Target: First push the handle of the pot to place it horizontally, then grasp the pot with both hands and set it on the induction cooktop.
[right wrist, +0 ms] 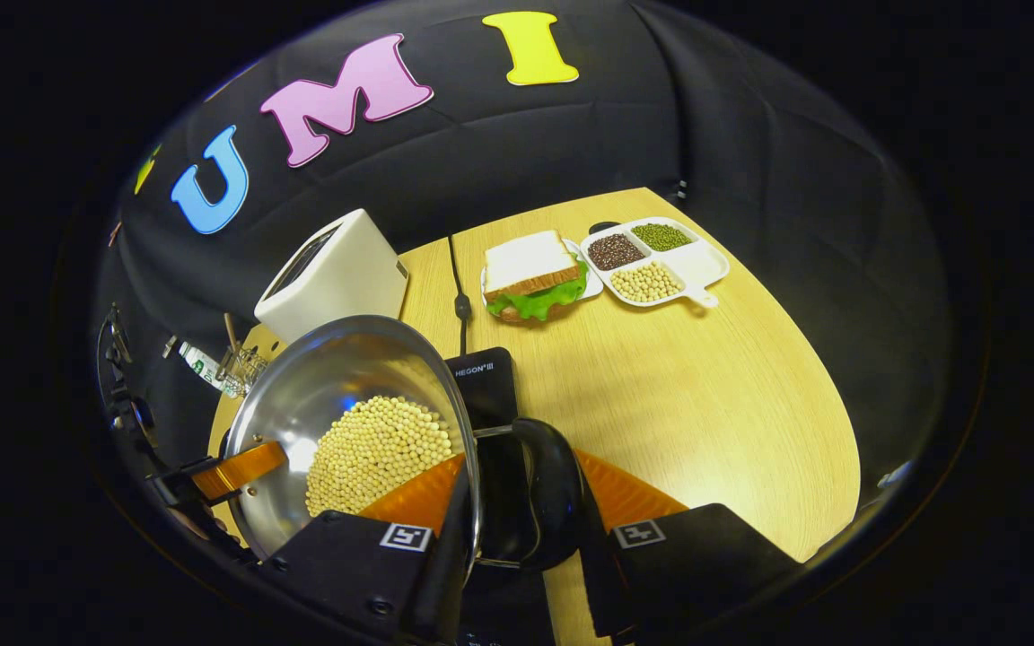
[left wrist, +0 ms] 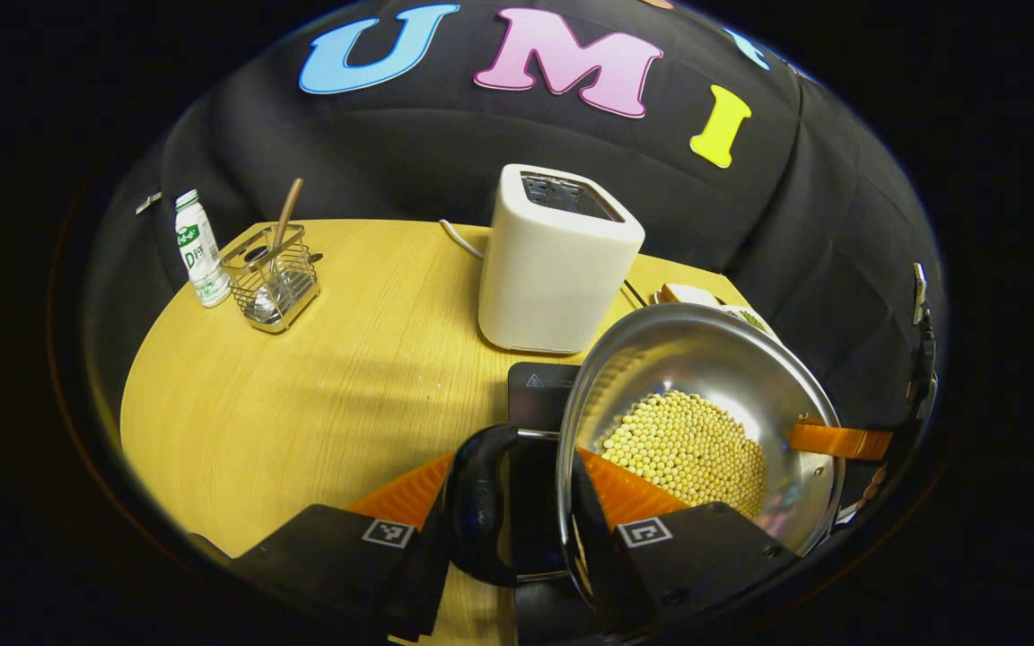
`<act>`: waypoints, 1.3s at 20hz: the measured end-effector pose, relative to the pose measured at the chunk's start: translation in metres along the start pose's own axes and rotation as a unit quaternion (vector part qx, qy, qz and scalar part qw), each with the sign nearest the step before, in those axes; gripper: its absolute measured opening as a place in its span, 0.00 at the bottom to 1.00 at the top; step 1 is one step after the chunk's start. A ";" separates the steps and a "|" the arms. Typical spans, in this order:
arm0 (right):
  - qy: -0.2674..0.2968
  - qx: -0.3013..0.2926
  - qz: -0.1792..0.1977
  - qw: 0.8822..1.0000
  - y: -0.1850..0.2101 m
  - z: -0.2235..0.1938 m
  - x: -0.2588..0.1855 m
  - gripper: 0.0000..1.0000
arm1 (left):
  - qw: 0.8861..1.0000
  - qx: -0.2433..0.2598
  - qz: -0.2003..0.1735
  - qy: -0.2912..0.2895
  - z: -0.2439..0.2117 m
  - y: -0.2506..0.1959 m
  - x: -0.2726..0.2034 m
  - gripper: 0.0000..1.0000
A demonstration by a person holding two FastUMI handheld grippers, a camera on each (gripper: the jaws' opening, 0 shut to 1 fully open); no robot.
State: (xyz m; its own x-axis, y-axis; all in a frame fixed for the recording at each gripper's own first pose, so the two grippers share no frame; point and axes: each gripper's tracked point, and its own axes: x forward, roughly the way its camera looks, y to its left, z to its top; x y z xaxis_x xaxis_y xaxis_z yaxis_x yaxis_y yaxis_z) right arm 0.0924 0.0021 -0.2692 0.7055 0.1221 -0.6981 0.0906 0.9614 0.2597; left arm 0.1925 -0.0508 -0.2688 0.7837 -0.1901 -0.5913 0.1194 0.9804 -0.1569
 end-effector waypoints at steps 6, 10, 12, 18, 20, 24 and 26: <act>-0.015 -0.001 0.003 1.000 0.001 0.007 -0.009 0.69 | 1.000 -0.010 0.028 -0.010 0.003 0.002 -0.012 0.81; -0.055 -0.011 -0.005 0.998 -0.005 0.021 -0.033 0.99 | 0.998 -0.025 0.041 -0.034 0.015 0.002 -0.044 0.96; -0.086 -0.027 -0.011 0.996 -0.006 0.032 -0.051 0.99 | 0.997 -0.019 0.047 -0.057 0.028 0.001 -0.068 0.96; -0.193 -0.067 -0.024 0.979 0.009 0.075 -0.123 0.98 | 0.986 0.010 0.063 -0.154 0.067 -0.004 -0.157 0.96; -0.232 -0.080 -0.024 0.969 0.018 0.090 -0.154 0.99 | 0.980 0.018 0.066 -0.186 0.078 -0.004 -0.190 0.96; -0.300 -0.088 -0.023 0.950 0.033 0.106 -0.215 0.98 | 0.965 0.040 0.075 -0.248 0.093 -0.002 -0.257 0.95; -0.320 -0.083 -0.019 0.944 0.040 0.103 -0.242 0.98 | 0.959 0.037 0.075 -0.270 0.092 0.001 -0.288 0.95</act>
State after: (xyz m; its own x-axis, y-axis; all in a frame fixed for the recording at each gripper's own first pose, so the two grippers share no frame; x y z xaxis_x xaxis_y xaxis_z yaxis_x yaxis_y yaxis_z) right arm -0.0027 -0.0148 -0.0212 0.9888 -0.0355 -0.1446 0.0501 0.9939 0.0985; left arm 0.0229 0.0095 -0.0262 0.9945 -0.0112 -0.1038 0.0078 0.9994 -0.0331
